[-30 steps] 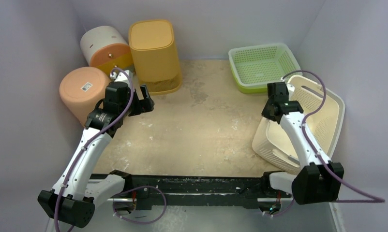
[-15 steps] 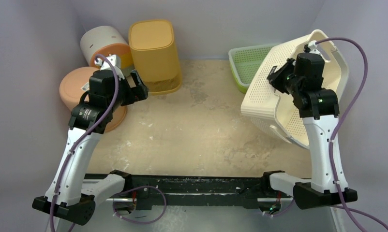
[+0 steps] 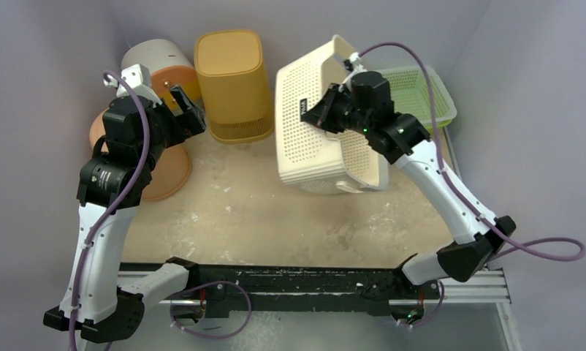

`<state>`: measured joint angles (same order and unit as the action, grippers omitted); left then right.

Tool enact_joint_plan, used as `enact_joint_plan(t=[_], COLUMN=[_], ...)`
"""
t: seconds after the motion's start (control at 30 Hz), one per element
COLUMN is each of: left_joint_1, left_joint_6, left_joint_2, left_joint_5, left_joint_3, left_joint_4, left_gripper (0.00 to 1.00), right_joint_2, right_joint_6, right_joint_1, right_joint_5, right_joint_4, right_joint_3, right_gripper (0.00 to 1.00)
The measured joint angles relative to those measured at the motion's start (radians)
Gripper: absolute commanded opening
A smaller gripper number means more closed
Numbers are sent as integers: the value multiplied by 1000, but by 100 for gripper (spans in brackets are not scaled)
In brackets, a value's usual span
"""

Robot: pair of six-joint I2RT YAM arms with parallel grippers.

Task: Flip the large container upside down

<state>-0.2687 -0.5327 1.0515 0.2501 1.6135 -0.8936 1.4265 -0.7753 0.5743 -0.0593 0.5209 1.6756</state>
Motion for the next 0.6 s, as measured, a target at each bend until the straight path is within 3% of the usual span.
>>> enact_joint_plan(t=[0.33,0.5,0.6], left_joint_1=[0,0,0], left_joint_6=[0,0,-5], left_joint_2=[22,27,31], left_joint_5=[68,71,69], left_joint_3=[154,164,163], left_joint_4=[-31,-40,-47], left_gripper=[93,92,92], right_joint_2=[136,131,91], right_joint_6=[-158,-243,-307], right_joint_1=[276,355,363], right_joint_5=[-64,-81,-109], right_joint_4=[-298,-324,-440], right_joint_3=[-79,-147,-256], right_gripper=[0,0,0])
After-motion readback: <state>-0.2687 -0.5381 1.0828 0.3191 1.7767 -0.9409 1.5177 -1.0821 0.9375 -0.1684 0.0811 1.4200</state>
